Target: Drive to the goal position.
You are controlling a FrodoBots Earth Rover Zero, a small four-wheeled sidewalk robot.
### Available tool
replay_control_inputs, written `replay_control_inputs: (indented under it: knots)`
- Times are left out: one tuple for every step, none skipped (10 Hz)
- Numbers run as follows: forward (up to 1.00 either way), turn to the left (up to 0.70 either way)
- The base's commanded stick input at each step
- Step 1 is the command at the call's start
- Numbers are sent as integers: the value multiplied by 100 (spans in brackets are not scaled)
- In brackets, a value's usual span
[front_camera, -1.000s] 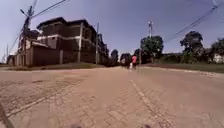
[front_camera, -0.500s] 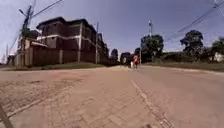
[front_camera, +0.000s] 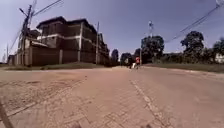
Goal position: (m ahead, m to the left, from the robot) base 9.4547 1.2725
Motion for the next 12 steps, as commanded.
replay_control_inputs:
  knots:
    - [30, 56]
    - [30, 20]
    - [30, 0]
    - [30, 0]
    - [30, 0]
    - [30, 0]
    - [30, 0]
    - [30, 0]
    - [30, 0]
    - [30, 0]
    - [30, 0]
    - [30, 0]
